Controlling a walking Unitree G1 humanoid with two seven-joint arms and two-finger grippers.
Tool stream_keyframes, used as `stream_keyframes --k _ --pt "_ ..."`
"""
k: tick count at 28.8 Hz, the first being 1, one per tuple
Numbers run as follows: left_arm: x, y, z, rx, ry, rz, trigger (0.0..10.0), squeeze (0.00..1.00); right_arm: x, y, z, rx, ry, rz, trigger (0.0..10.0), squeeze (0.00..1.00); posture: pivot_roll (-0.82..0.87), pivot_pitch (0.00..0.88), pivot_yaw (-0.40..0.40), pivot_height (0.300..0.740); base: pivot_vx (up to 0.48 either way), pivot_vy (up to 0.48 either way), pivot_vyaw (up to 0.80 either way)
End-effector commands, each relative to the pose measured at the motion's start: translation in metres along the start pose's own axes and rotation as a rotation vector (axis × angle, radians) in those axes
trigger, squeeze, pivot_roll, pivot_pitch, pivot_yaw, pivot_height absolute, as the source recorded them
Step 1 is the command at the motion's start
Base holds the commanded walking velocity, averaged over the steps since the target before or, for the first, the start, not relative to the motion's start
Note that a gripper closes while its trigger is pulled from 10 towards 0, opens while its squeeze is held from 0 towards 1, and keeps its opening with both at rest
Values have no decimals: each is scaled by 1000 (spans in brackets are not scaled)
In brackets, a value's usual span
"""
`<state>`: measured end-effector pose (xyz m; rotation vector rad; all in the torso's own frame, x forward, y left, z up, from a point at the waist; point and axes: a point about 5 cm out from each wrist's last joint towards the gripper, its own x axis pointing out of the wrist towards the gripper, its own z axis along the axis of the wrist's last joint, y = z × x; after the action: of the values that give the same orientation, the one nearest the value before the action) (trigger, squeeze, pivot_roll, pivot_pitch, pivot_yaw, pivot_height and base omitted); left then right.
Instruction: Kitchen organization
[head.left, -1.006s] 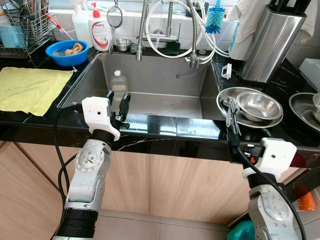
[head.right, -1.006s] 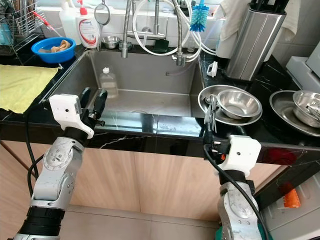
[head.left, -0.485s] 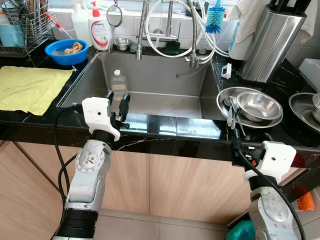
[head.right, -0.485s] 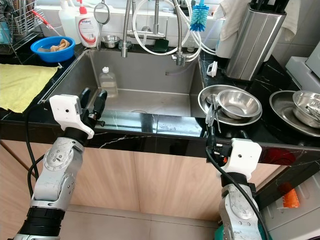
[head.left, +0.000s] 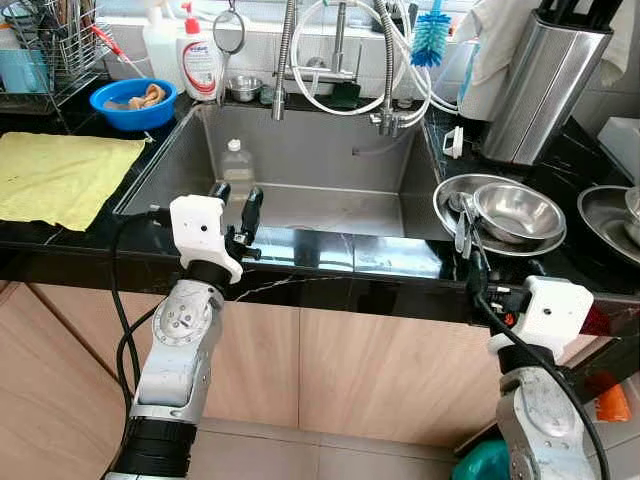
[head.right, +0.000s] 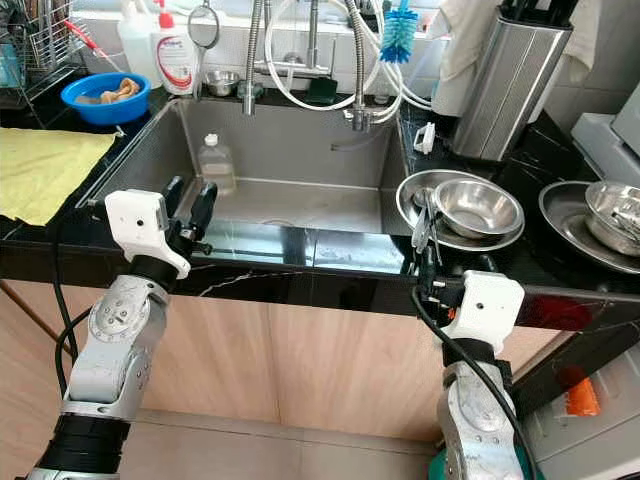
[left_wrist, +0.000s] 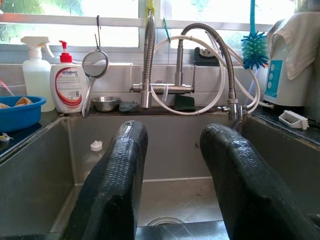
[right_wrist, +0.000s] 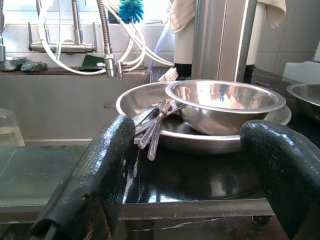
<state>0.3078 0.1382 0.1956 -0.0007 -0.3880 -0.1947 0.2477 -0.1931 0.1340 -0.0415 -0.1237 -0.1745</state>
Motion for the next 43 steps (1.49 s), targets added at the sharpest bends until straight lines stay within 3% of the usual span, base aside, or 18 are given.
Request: stream_keyframes --k 1,3,4,5,30,31,32,43 --pt "-1 -1 5 23 -21 -11 10000 0 1 -3 -2 -11 2 -15 10000 0 21 0 -55 740 0 0 0" --pt "-1 -1 5 22 -21 -11 10000 0 1 -2 -2 -13 4 -15 10000 0 21 0 -55 740 0 0 0" --pt "-1 -1 5 23 -22 -13 10000 0 1 -2 -3 -12 5 -15 863 0 22 0 -55 740 0 0 0" --pt "-1 -1 5 23 -22 -13 10000 0 1 -2 -3 -12 5 -14 0 0 22 0 -55 740 0 0 0" --pt "0 -4 4 39 -17 -31 10000 0 5 -2 -7 -17 40 -11 0 0 23 0 -56 740 0 0 0" --pt "0 -5 4 40 -17 -33 10000 0 5 -2 -8 -17 48 -13 4510 0 23 0 -56 740 0 0 0" --pt "0 -5 4 42 -16 -36 10000 0 5 -2 -9 -16 55 -17 10000 0 24 0 -56 740 0 0 0" --pt "0 -6 4 54 -15 -45 10000 0 7 -1 -11 5 85 -24 10000 0 24 0 -56 740 0 0 0"
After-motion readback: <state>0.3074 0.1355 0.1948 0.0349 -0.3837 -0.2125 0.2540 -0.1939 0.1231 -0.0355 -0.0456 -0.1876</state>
